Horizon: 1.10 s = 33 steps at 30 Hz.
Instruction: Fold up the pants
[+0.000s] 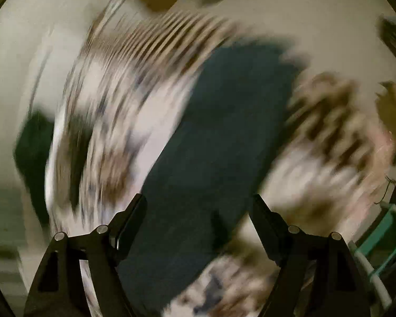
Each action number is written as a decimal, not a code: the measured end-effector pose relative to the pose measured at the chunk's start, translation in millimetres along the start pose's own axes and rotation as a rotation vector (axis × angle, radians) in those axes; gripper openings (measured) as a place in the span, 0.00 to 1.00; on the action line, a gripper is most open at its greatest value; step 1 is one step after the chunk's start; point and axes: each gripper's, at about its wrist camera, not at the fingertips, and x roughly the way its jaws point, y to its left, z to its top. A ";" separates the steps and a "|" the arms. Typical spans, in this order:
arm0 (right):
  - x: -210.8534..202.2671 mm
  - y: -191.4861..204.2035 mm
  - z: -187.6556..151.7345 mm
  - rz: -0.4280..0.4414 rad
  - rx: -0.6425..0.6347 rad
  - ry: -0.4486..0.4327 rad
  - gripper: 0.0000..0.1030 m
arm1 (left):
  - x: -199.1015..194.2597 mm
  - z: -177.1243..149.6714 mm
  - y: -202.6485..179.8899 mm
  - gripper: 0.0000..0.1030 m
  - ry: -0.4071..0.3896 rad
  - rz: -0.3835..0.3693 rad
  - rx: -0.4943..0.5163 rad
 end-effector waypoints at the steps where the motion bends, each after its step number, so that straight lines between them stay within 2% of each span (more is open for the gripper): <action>1: -12.7 -21.8 28.2 0.002 0.033 -0.051 0.79 | 4.5 0.9 -15.1 0.92 0.011 -0.007 0.017; 3: -20.3 -45.0 68.7 0.017 0.051 -0.086 0.79 | 19.4 2.0 -52.7 0.92 0.039 -0.017 0.052; 5: -14.9 -56.2 108.9 0.011 0.041 -0.071 0.79 | 30.0 0.0 -84.0 0.92 0.062 -0.016 0.078; 8: 14.0 -58.9 153.8 -0.040 -0.043 0.033 0.79 | 44.0 0.4 -120.9 0.92 0.084 -0.020 0.111; 9: 26.9 -56.9 155.7 -0.068 -0.069 0.075 0.74 | 47.8 0.7 -129.6 0.92 0.088 -0.017 0.122; 10: 38.6 -52.7 155.0 -0.099 -0.098 0.106 0.64 | 51.2 1.4 -137.6 0.92 0.093 -0.013 0.134; 11: 45.6 -50.3 157.8 -0.128 -0.134 0.118 0.15 | 54.2 -1.7 -146.3 0.92 0.097 -0.006 0.150; 12: 51.6 -45.7 154.0 -0.151 -0.151 0.123 0.07 | 56.1 -2.1 -152.3 0.92 0.100 -0.003 0.161; 15: 27.5 -34.0 150.8 -0.126 -0.189 0.048 0.06 | 59.3 -4.2 -166.7 0.92 0.110 0.004 0.184; 18: 0.5 -34.8 139.0 -0.102 -0.162 0.003 0.06 | 57.1 -7.2 -171.0 0.92 0.118 0.001 0.196; 20: 7.6 -47.3 137.3 -0.113 -0.149 0.049 0.07 | 59.0 -6.3 -174.0 0.92 0.123 0.004 0.198; 22: 19.5 -68.6 137.4 -0.060 -0.071 0.135 0.10 | 62.3 -5.0 -175.5 0.92 0.129 0.003 0.196; 23: 25.2 -80.1 137.6 -0.023 -0.013 0.172 0.14 | 64.0 -5.3 -175.4 0.92 0.133 0.002 0.194; 25: 20.9 -93.2 133.8 0.047 0.037 0.160 0.29 | 67.2 -4.3 -174.5 0.92 0.137 -0.001 0.192; 26: 19.8 -96.7 130.5 0.053 0.047 0.152 0.49 | 70.4 -4.0 -173.2 0.92 0.140 -0.001 0.193; 27: 20.6 -98.6 125.8 0.069 0.048 0.149 0.63 | 73.8 -3.8 -172.5 0.92 0.144 0.002 0.194; 30: 39.3 -94.7 119.5 0.063 0.002 0.170 0.65 | 86.5 -3.9 -170.1 0.92 0.152 0.016 0.197; 32: 56.8 -87.4 122.9 0.062 -0.036 0.138 0.64 | 95.5 -4.5 -168.1 0.92 0.162 0.029 0.198; 33: 61.4 -85.2 125.2 0.052 -0.049 0.116 0.49 | 98.8 -4.3 -167.1 0.92 0.165 0.034 0.197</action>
